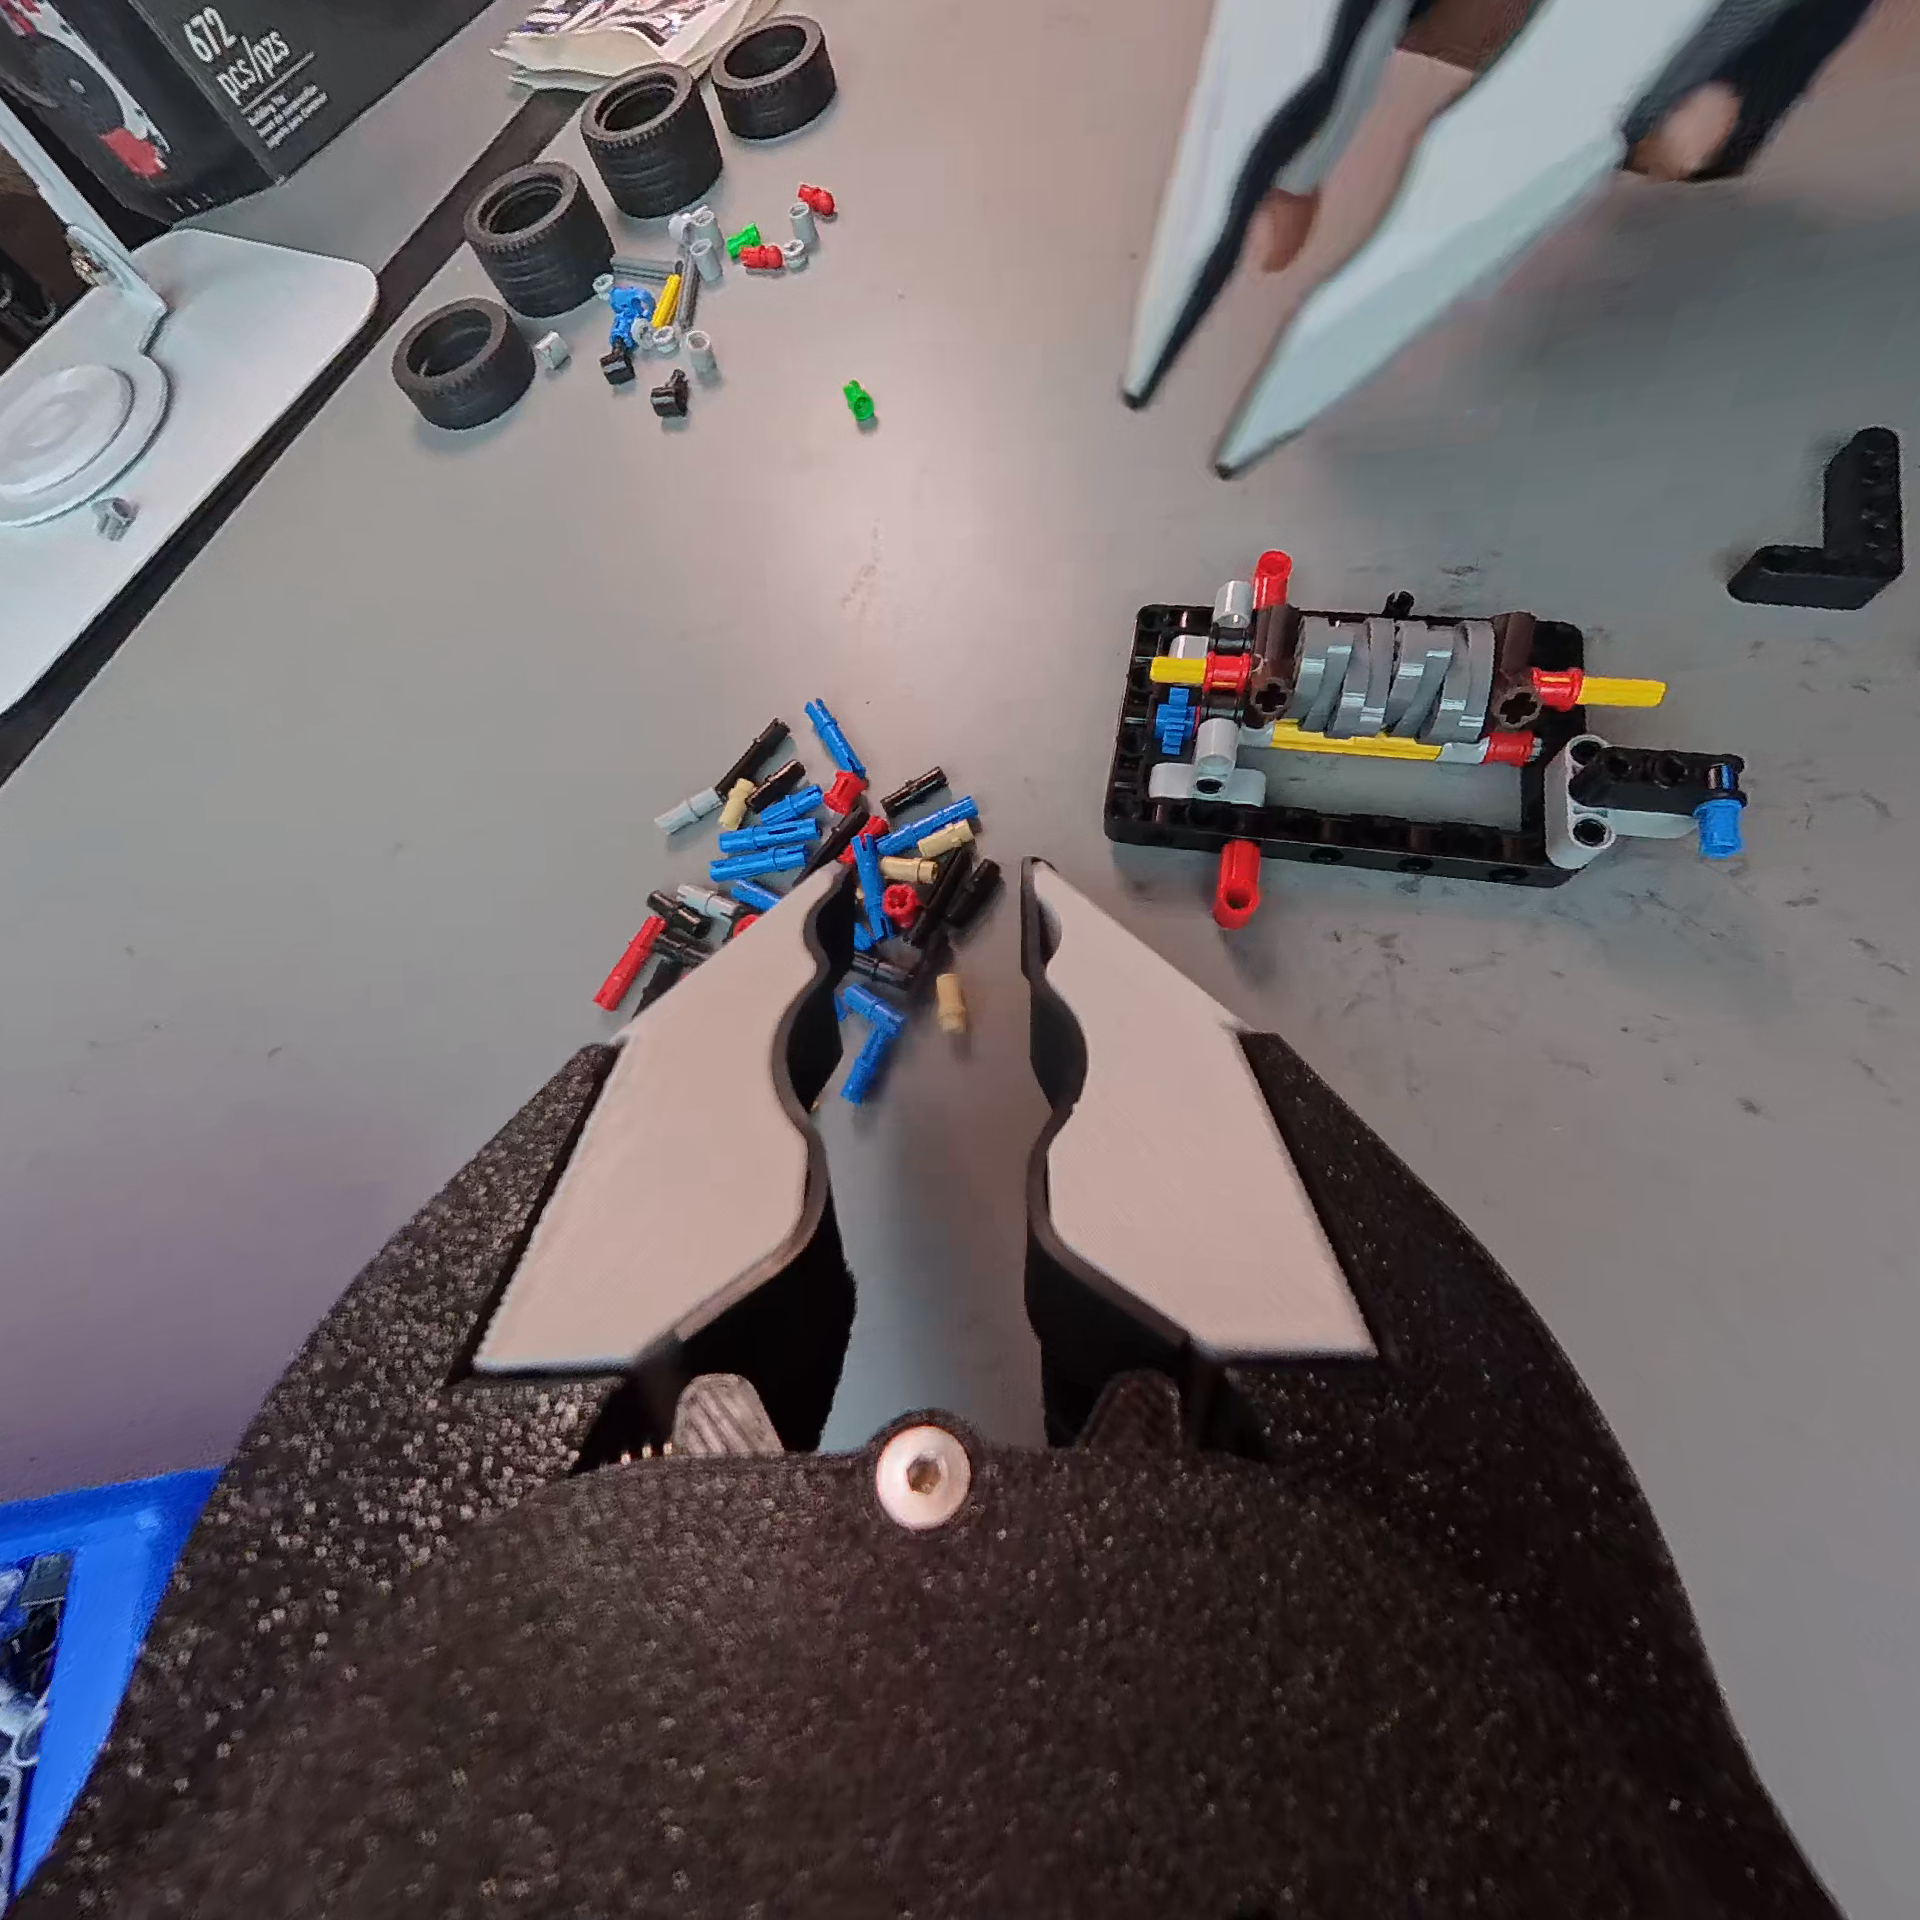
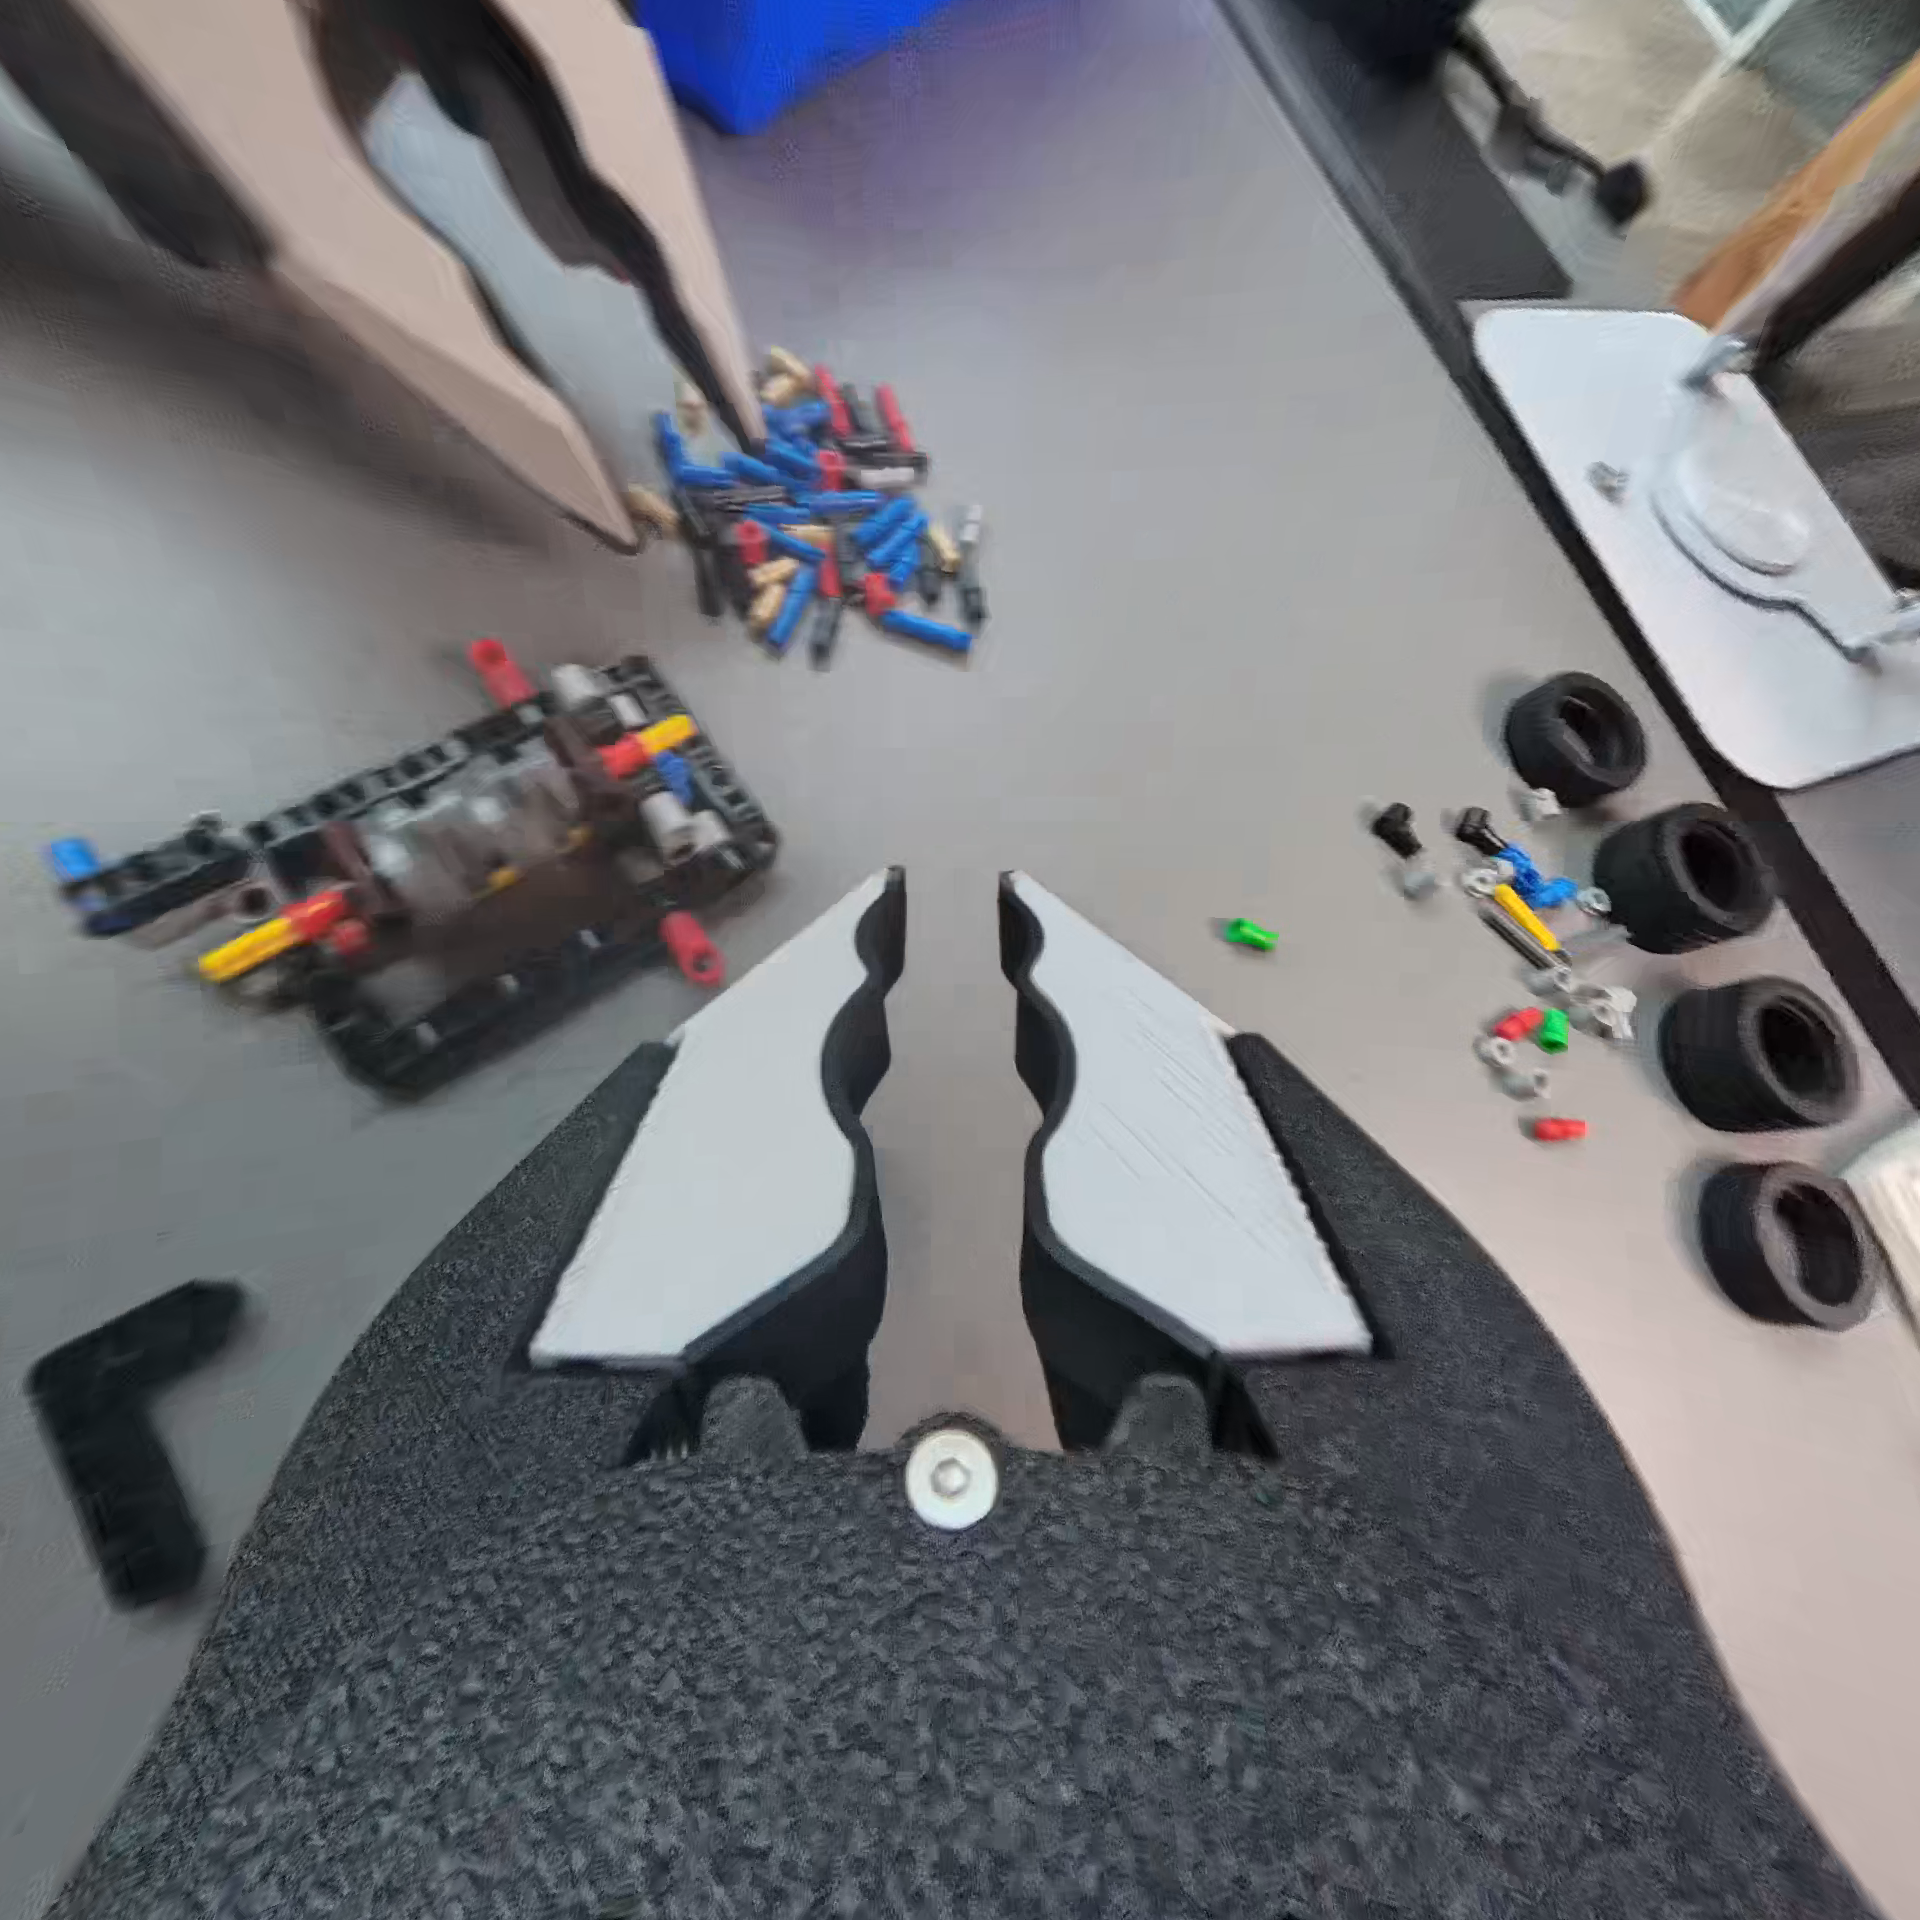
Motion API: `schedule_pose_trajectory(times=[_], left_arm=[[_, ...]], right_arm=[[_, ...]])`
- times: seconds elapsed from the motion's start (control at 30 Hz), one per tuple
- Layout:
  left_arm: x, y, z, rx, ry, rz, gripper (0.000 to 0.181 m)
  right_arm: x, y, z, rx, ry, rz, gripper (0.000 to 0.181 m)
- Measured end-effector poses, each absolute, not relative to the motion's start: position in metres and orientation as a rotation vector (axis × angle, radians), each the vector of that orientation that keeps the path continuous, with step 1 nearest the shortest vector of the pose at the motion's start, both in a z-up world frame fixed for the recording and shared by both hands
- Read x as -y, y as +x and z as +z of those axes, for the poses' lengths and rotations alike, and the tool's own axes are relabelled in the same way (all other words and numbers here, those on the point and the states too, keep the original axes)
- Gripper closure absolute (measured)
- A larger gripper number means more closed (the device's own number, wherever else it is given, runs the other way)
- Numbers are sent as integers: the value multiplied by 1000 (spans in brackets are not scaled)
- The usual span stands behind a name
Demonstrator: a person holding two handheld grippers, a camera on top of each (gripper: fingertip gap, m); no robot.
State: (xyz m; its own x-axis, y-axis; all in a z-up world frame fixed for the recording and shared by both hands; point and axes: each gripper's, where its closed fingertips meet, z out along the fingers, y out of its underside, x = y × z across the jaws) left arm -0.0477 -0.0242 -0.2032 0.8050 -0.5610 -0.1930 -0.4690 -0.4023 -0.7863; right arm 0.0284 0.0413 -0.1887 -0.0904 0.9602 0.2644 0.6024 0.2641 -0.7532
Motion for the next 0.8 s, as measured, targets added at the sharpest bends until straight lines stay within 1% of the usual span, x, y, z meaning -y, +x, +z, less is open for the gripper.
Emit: schedule_pose_trajectory(times=[0.1,0.23,0.3,0.37,0.57,0.73,0.8], left_arm=[[25,-42,-205,-788,-2063,-120,150],[26,-42,-206,-798,-2066,-95,150],[26,-44,-204,-786,-2061,-98,150],[25,-45,-203,-776,-2060,-110,150],[26,-46,-203,-781,-2060,-108,150],[25,-47,-201,-771,-2053,-105,150],[25,-47,-201,-767,-2057,-108,150]], right_arm=[[-106,22,-197,1611,-1604,440,163],[-129,21,-219,1606,-1768,430,164],[-130,20,-221,1598,-1780,433,172],[-132,22,-222,1602,-1794,414,175],[-137,21,-221,1597,-1818,424,175],[-193,4,-189,1396,-1750,387,175],[-214,-1,-194,1388,-1775,358,172]])
